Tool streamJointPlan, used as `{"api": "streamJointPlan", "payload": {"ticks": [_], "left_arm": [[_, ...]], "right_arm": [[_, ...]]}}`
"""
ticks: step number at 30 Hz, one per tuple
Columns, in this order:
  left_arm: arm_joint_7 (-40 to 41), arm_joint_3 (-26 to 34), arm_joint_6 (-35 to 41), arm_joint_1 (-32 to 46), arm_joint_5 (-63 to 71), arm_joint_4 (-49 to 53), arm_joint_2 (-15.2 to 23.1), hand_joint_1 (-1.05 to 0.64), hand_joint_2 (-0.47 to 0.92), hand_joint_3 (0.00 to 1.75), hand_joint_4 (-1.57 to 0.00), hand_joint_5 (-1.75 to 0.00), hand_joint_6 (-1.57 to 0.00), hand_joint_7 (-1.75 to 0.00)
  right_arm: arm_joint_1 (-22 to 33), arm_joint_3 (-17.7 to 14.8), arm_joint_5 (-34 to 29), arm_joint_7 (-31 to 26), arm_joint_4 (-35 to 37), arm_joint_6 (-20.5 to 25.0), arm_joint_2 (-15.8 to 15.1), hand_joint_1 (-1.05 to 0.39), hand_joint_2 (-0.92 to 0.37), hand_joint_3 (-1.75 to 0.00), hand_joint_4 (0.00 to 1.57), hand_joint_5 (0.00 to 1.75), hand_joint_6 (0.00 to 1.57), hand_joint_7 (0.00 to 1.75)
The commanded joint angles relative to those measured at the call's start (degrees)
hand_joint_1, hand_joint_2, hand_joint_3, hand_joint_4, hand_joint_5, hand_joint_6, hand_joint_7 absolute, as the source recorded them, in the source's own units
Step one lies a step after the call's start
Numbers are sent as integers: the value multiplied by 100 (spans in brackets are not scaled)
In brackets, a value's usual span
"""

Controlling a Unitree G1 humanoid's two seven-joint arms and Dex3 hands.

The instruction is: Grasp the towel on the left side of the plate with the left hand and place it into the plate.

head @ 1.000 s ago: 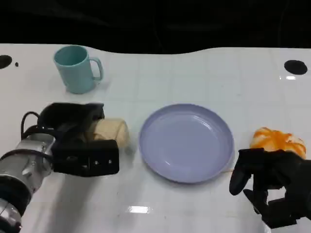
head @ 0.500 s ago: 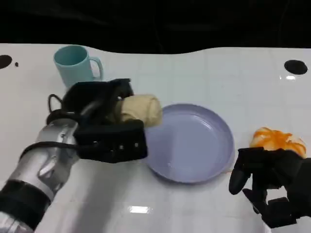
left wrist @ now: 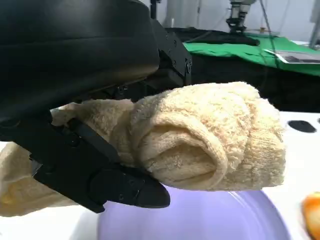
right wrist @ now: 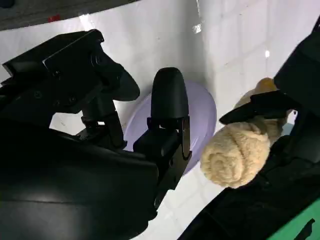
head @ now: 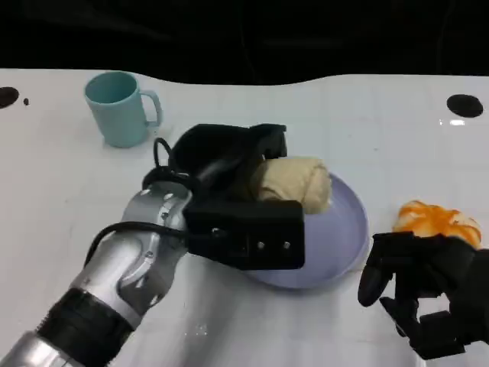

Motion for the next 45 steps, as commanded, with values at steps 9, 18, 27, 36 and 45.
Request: {"api": "streamJointPlan", "payload": {"ticks": [9,18,27,36,45], "left_arm": [[-87,-174,-37,-98,-68,650,-452,-24,83,39,-77,-175,-73,-104],[-1016,-364,37,-242,-5,478,-230,-56,92,10,-34,-32,-38,0],[-1358,-328,69,-95,0,98,-18,-68,92,9,-31,-29,-33,0],[-2086,307,431,380,-766,-1136,378,-58,92,16,-31,-33,-40,-3],[-2643,1452,1392,1226,-2311,-2625,417,-40,92,20,-44,-54,-57,-9]], "right_arm": [[-70,99,-89,-45,-199,186,-9,2,-52,-116,74,175,72,141],[-90,71,-76,-12,-230,281,-56,1,-52,-114,73,175,72,141],[-94,36,-68,-11,-186,251,-62,2,-52,-114,73,174,72,141],[-83,2,-54,15,-136,188,-78,2,-53,-114,72,174,71,142],[-110,30,-51,20,-97,194,-54,3,-53,-114,72,174,72,142]]}}
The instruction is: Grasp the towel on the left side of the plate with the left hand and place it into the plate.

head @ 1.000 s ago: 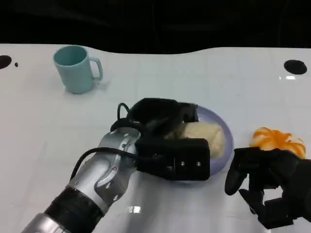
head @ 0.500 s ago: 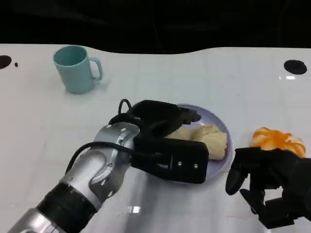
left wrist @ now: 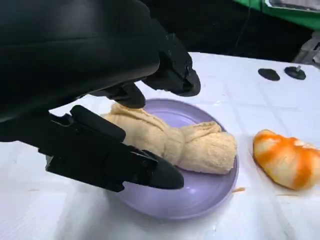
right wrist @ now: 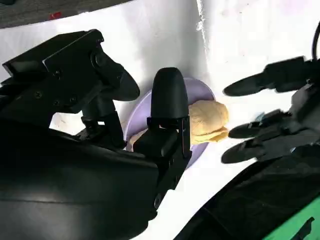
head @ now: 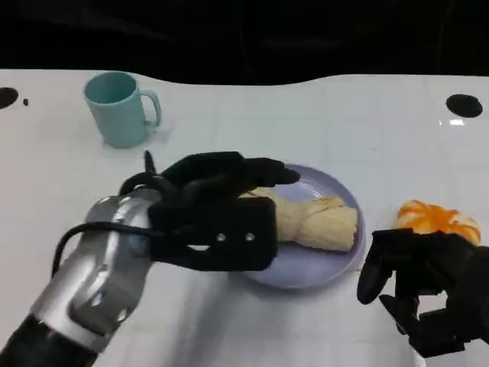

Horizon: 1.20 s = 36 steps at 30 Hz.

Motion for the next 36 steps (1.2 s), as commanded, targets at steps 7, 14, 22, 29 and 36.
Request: {"api": "streamJointPlan", "payload": {"ticks": [7,14,22,29,36], "left_arm": [[-165,1473,1172,1232,-2073,-1727,-100,-29,92,24,-48,-84,-63,-8],[-25,2390,2198,2164,-3589,-2718,-249,-17,60,88,-64,-108,-92,-30],[739,3237,3623,2866,-4966,-3619,-535,-11,50,128,-83,-151,-87,-118],[1341,3489,4563,3208,-5640,-3851,-642,-4,52,140,-89,-174,-75,-170],[1417,3476,4781,3013,-5919,-3416,-438,-5,44,155,-91,-175,-78,-175]], "right_arm": [[-36,11,45,13,75,-48,-18,3,-53,-113,72,174,72,143],[-81,31,58,30,111,-63,-24,3,-52,-114,72,174,72,143],[-84,6,47,35,154,-141,-70,3,-53,-113,72,175,72,143],[-65,-121,121,70,189,-117,-95,3,-53,-112,71,174,72,143],[-23,-185,121,90,232,-210,-153,4,-54,-112,72,174,72,142]]}}
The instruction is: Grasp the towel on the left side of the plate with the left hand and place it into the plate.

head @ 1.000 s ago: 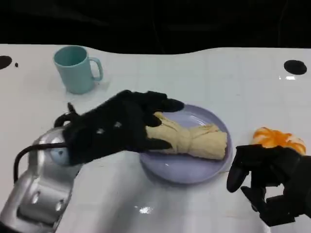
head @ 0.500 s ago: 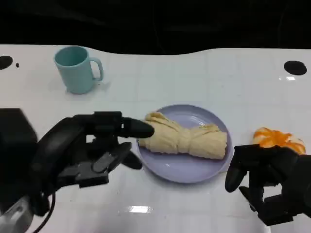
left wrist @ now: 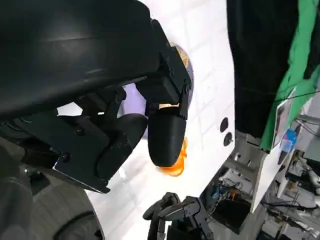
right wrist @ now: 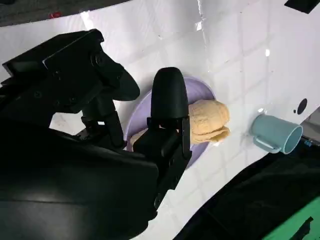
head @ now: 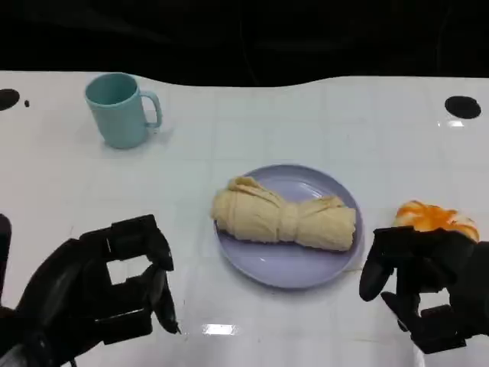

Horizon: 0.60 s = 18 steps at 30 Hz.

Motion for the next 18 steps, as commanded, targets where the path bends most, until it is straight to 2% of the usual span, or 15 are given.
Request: {"api": "streamJointPlan", "payload": {"ticks": [1,7,10,18], "left_arm": [[67,42,123,-161,-139,271,203,-5,44,155,-91,-175,-79,-175],[233,-59,146,-235,-81,396,274,-5,44,155,-90,-175,-78,-175],[309,-128,105,-237,-58,440,278,-4,49,148,-88,-175,-75,-175],[529,-202,78,-285,-102,518,189,-4,50,145,-88,-175,-74,-175]], "right_arm": [[49,-117,13,13,7,-62,-103,4,-54,-112,72,174,72,142],[64,-152,8,10,69,-192,-112,4,-55,-112,72,175,71,144],[86,-200,23,13,108,-265,-109,3,-54,-113,72,175,71,144],[154,-346,69,92,171,-470,-145,4,-51,-118,72,175,71,146]]}}
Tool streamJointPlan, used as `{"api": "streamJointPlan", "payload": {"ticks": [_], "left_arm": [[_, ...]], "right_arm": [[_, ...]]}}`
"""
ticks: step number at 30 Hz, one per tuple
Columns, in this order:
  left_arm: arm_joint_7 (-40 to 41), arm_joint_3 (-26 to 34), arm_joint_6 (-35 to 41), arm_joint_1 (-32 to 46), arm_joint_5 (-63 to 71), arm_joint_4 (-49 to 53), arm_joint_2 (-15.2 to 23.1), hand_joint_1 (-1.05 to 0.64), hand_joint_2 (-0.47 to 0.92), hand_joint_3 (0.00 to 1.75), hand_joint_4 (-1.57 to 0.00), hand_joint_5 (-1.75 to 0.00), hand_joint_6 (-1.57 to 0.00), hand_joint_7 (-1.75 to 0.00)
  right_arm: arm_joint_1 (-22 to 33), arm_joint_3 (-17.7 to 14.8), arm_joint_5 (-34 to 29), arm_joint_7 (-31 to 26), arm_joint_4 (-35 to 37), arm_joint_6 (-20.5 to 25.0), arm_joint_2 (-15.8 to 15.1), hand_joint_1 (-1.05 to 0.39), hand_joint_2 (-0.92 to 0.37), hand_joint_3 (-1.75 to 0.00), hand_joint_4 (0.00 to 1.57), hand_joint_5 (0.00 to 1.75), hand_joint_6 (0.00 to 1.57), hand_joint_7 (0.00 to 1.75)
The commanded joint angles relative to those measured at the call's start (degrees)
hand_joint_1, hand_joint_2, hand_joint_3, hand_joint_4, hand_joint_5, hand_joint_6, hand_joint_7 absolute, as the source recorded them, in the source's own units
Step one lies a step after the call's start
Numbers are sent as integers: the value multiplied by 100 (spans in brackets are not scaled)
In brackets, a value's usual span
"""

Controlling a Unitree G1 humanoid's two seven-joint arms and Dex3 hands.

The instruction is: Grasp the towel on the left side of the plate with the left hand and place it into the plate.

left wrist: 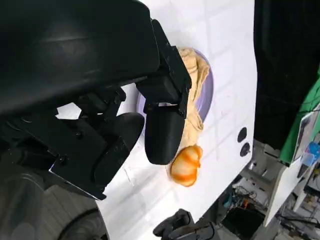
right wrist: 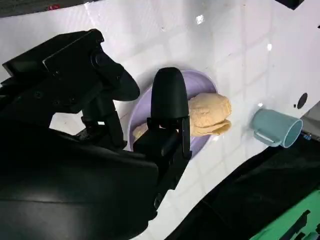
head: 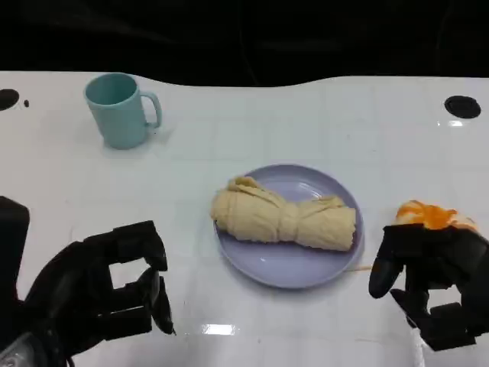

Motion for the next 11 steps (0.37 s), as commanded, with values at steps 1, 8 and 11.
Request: {"api": "streamJointPlan", "payload": {"ticks": [1,8,11], "left_arm": [[134,-17,-32,-65,-13,64,-2,-5,50,145,-88,-175,-74,-175],[201,-85,-101,-44,17,30,-12,-5,52,140,-87,-175,-73,-175],[209,-81,-92,-58,4,32,-14,-6,53,138,-87,-175,-73,-175]], "right_arm": [[63,-142,66,59,48,-144,-110,4,-51,-118,72,175,71,146],[75,-169,48,80,73,-211,-142,5,-52,-117,74,175,71,149],[65,-155,31,73,51,-167,-153,5,-52,-117,74,175,70,149]]}}
